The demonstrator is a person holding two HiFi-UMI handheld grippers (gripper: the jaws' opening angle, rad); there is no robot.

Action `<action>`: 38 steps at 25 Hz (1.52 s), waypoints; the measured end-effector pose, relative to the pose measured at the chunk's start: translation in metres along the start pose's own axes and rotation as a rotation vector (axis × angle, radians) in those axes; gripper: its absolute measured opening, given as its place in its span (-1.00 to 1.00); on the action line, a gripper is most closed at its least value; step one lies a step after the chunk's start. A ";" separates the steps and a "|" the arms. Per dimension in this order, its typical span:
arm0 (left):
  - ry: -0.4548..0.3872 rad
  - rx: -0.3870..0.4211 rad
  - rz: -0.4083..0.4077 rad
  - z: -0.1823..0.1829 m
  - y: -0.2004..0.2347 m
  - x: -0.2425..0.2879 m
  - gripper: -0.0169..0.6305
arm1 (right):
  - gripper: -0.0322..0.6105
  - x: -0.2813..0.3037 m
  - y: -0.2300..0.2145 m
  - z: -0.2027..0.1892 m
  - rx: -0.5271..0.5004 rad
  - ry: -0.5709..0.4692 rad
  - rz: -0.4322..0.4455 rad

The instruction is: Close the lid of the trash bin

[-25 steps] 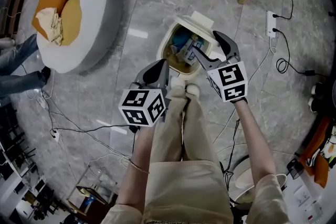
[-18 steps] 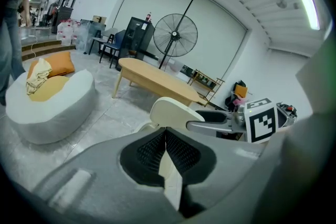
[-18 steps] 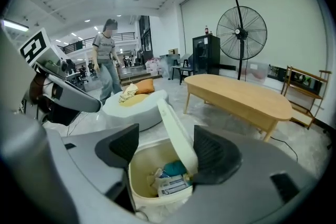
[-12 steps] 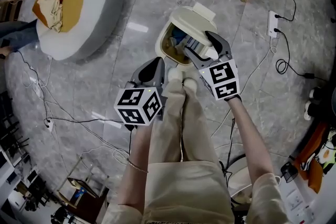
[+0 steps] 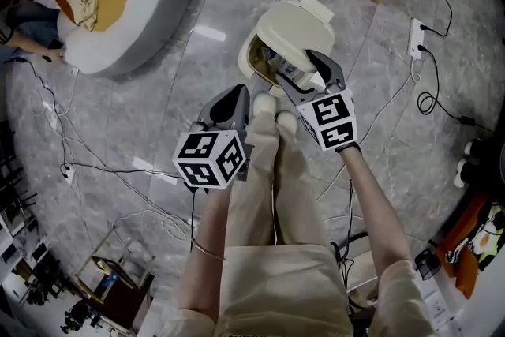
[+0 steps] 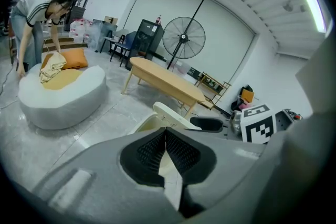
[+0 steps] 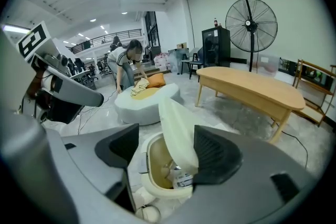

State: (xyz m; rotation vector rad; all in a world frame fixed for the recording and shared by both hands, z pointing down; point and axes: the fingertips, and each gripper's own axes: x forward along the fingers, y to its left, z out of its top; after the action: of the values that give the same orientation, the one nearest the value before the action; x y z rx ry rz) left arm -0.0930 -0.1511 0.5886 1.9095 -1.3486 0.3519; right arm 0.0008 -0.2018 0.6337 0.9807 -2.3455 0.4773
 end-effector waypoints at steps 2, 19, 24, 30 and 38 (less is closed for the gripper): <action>-0.001 -0.008 0.002 -0.005 0.001 -0.002 -0.88 | 0.12 0.002 0.005 -0.004 0.000 0.001 0.009; 0.083 -0.012 -0.030 -0.049 0.023 0.016 -0.88 | 0.11 0.032 0.038 -0.057 0.088 0.054 0.074; 0.099 -0.011 -0.034 -0.060 0.033 0.023 -0.88 | -0.06 0.043 0.038 -0.074 0.143 0.070 0.073; 0.108 -0.017 -0.034 -0.072 0.044 0.032 -0.88 | -0.69 0.051 0.020 -0.086 0.089 0.093 0.003; 0.108 -0.023 -0.039 -0.081 0.050 0.040 -0.88 | -0.88 0.063 0.019 -0.103 0.018 0.157 -0.046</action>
State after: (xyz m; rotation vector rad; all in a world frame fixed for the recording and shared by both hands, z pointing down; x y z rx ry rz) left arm -0.1060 -0.1283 0.6890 1.8678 -1.2386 0.4120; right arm -0.0143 -0.1701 0.7511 0.9674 -2.1781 0.5387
